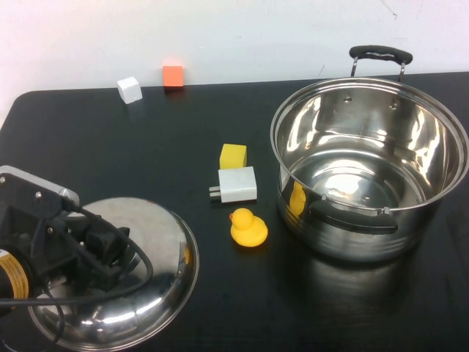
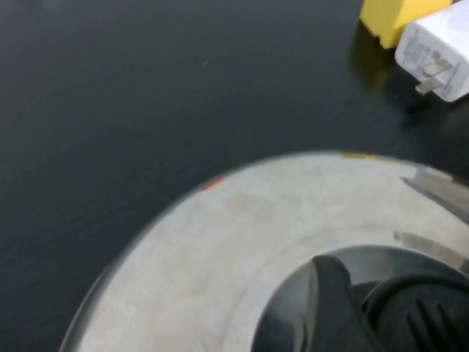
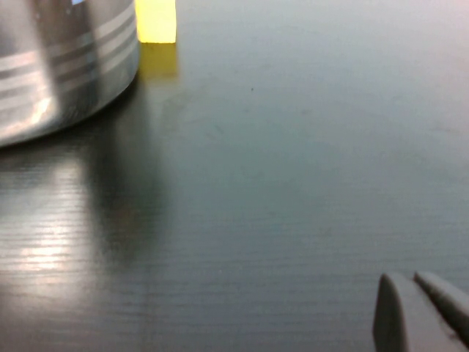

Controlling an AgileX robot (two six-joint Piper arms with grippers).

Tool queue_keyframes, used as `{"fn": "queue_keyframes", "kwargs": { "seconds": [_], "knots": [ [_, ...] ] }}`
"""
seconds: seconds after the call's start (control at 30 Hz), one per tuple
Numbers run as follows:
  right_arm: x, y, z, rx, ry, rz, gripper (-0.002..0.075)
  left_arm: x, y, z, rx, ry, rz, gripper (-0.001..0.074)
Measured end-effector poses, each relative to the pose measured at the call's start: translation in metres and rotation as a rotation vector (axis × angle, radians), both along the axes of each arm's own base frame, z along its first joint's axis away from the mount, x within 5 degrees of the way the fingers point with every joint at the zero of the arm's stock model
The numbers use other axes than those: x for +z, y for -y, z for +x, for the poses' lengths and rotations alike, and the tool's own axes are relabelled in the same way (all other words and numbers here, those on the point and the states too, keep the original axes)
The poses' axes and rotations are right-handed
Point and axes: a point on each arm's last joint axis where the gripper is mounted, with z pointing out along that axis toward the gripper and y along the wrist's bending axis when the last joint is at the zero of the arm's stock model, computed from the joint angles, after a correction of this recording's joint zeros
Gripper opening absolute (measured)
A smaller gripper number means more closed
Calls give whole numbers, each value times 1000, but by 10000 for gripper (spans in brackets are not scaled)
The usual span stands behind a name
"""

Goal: Cover the pot
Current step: Pick up the pot lid, then place the pot lid on the pot

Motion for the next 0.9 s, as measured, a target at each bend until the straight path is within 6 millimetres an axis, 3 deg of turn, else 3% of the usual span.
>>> {"fn": "queue_keyframes", "kwargs": {
  "seconds": [0.03, 0.23, 0.33, 0.43, 0.63, 0.9],
  "knots": [
    [0, 0, 0, 0, 0, 0, -2, 0, 0, 0, -3, 2, 3, 310],
    [0, 0, 0, 0, 0, 0, -2, 3, 0, 1, -2, 1, -1, 318],
    [0, 0, 0, 0, 0, 0, -2, 15, 1, 9, 26, 9, -55, 318],
    [0, 0, 0, 0, 0, 0, -2, 40, 3, 23, 29, 47, -121, 318],
    [0, 0, 0, 0, 0, 0, -2, 113, 24, 49, -105, 132, -231, 318],
    [0, 0, 0, 0, 0, 0, -2, 165, 94, 87, -364, 160, -218, 318]
  ]
}}
